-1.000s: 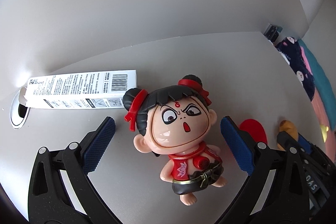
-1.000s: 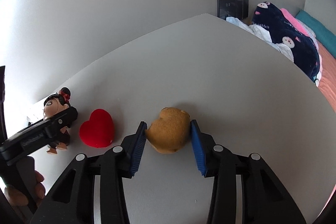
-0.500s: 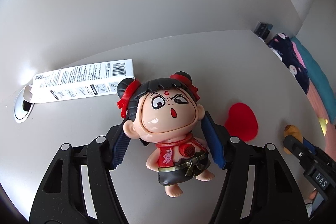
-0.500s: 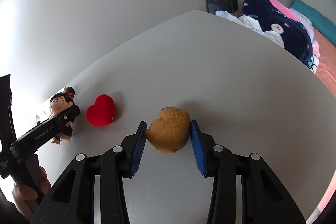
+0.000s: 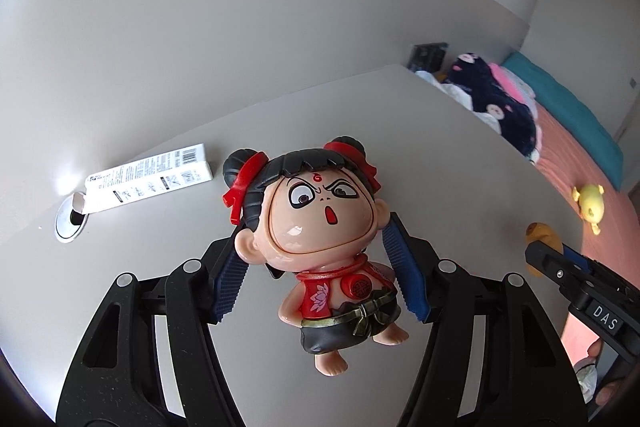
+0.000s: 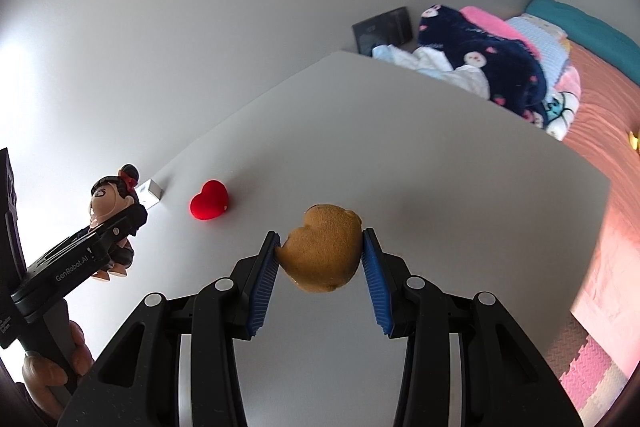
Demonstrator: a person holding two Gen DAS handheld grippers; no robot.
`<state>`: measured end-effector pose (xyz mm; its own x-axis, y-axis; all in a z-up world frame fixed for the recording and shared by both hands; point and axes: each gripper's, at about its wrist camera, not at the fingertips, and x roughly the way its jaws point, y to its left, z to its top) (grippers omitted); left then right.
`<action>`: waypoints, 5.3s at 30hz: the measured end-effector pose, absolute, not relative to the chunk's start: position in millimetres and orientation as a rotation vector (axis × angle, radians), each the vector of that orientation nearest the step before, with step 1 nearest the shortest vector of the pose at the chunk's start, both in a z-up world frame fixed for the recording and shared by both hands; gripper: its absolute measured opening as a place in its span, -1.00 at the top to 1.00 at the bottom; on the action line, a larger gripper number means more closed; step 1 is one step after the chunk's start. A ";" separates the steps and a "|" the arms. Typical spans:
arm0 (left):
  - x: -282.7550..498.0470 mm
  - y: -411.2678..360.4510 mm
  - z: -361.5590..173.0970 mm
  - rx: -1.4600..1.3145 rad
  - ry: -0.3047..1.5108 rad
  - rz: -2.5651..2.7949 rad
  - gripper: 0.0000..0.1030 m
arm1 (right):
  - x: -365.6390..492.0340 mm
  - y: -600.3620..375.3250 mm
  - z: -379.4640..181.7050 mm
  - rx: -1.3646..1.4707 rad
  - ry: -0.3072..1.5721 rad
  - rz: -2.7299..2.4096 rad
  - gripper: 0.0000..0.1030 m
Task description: Collect trash
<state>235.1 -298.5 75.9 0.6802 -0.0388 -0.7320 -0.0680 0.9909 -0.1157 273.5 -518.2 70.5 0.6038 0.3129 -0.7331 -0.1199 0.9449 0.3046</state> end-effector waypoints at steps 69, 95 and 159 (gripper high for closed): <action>128.7 -644.7 32.4 0.386 0.989 -0.714 -0.88 | 13.4 -789.1 67.5 0.557 0.806 -0.311 -0.66; 154.8 -530.1 51.9 0.235 0.978 -0.530 -0.88 | 88.4 -686.0 95.2 0.413 0.832 -0.018 -0.66; 324.9 -137.3 11.5 0.159 1.099 -0.297 -0.37 | 369.7 -335.3 18.3 0.058 0.990 0.374 0.07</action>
<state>324.9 -137.3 11.5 0.4205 -0.1576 -0.8935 0.3139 0.9493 -0.0197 369.7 -335.3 18.3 0.4904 0.3343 -0.8048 -0.2817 0.9347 0.2167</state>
